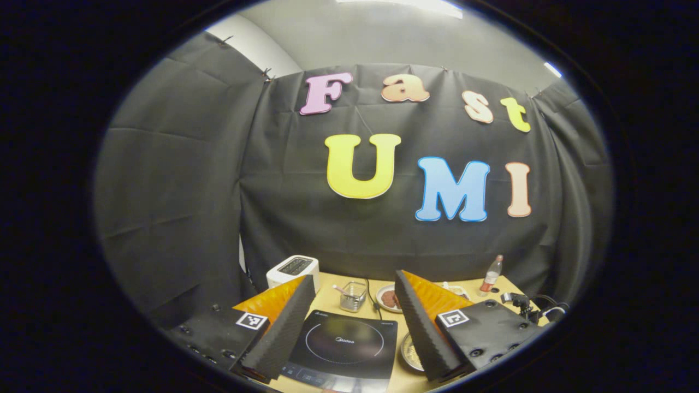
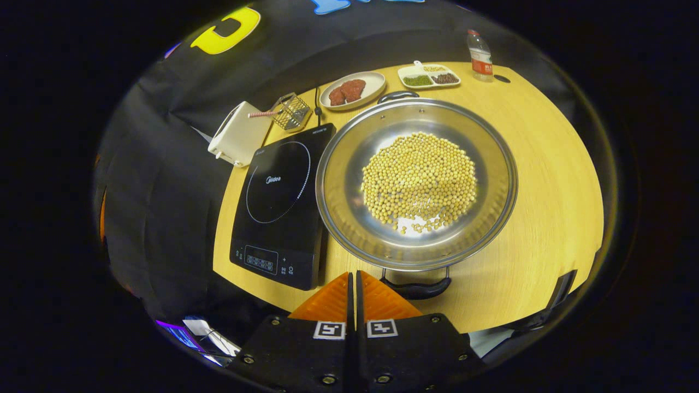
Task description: First push the handle of the pot to place it horizontally, then grasp the pot with both hands and set it on the induction cooktop.
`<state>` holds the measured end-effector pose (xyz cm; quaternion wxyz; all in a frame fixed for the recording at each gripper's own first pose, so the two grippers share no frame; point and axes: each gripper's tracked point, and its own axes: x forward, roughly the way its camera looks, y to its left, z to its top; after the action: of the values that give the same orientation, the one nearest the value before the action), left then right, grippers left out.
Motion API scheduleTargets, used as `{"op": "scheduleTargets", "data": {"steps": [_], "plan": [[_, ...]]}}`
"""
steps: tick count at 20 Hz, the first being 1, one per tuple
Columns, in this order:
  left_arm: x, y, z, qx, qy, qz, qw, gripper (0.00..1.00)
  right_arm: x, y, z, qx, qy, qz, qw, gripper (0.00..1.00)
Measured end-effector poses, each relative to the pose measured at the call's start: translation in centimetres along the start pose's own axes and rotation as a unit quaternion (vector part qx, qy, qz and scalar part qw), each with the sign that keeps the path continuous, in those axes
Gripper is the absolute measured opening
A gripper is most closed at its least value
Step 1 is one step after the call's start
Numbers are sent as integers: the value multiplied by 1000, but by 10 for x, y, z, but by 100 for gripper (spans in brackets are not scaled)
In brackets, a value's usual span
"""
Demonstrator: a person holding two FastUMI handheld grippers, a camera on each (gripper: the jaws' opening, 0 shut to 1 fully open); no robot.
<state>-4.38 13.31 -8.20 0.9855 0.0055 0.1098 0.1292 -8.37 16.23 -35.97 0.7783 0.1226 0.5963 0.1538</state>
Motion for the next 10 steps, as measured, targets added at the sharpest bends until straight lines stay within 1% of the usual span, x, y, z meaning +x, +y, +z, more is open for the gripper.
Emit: {"op": "scheduleTargets", "data": {"steps": [3, 4, 7, 8, 10], "plan": [[-2, 9, -4, 2, 7, 10, 1000, 98, 15, -2, -5, 5, 13, -4, 1000, 0], [-3, 13, -5, 2, 9, 14, 1000, 100, 21, -3, -7, 6, 18, -6, 1000, 0], [-5, 23, -8, 4, 13, 24, 1000, 100, 34, -4, -9, 5, 24, -10, 1000, 0], [-4, 26, -9, 4, 14, 27, 1000, 98, 39, -7, -10, 3, 27, -15, 1000, 0], [-4, 28, -10, 5, 16, 30, 999, 98, 48, -8, -10, 14, 30, -15, 999, 0]]}}
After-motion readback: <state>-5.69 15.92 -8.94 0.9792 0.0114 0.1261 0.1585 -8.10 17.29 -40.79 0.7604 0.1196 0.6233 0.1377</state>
